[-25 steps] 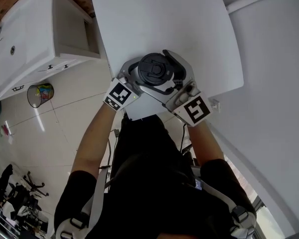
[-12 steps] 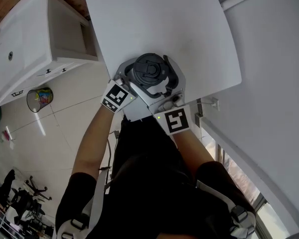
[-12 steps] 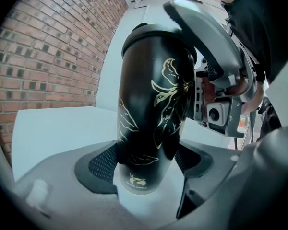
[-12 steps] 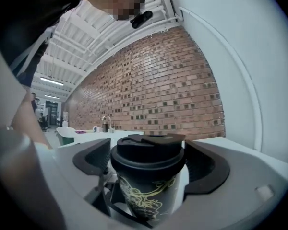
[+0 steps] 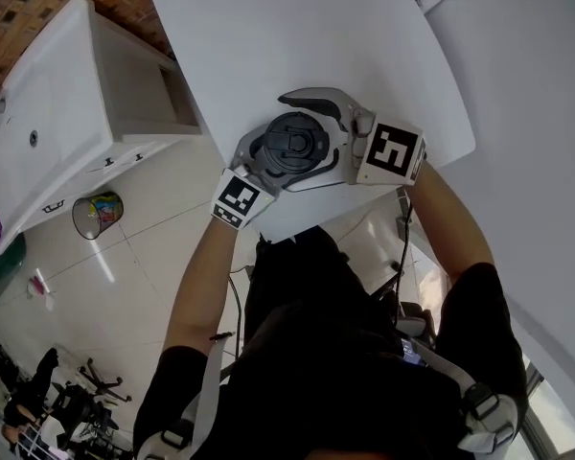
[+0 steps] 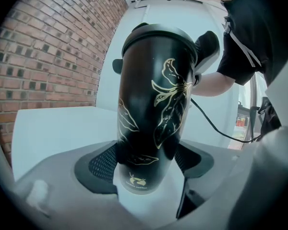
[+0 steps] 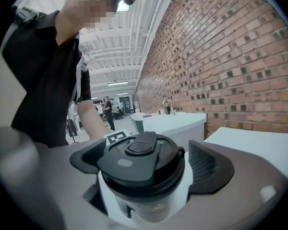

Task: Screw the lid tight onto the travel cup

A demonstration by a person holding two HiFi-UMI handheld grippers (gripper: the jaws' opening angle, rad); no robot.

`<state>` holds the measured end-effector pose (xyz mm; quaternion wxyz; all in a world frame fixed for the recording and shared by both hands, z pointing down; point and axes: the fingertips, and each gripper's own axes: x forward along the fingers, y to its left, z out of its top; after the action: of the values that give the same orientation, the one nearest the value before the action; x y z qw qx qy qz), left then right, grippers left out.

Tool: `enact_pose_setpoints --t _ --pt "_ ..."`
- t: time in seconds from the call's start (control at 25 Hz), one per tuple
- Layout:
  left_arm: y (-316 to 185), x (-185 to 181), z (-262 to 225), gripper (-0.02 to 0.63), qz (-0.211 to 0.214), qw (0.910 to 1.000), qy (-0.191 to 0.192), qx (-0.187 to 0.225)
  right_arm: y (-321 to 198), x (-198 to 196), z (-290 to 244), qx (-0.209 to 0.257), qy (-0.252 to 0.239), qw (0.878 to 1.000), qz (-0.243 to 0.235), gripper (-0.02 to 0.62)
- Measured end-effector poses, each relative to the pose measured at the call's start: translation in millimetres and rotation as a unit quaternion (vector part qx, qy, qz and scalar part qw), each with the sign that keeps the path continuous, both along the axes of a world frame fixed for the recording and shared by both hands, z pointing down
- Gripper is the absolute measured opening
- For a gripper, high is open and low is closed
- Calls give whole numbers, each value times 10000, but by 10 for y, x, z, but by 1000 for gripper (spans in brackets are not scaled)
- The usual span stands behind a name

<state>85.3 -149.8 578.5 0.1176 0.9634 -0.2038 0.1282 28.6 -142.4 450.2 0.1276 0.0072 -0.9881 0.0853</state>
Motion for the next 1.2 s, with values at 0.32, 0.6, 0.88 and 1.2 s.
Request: enact_pose_setpoints --t 0.32,0.6,0.88,1.2 --pt "10 6 -8 374 12 10000 0 9 -25 -30 -1 501 -130 9962 699 500" --pt "12 7 -16 374 23 10000 7 6 -69 56 -74 652 -301 9839 1635 476" --pt "15 -9 -20 374 22 10000 14 -8 -118 135 -103 595 -547 9531 2915 462" --pt "6 -12 -14 374 28 10000 3 4 1 246 4 471 -668 9064 4145 446"
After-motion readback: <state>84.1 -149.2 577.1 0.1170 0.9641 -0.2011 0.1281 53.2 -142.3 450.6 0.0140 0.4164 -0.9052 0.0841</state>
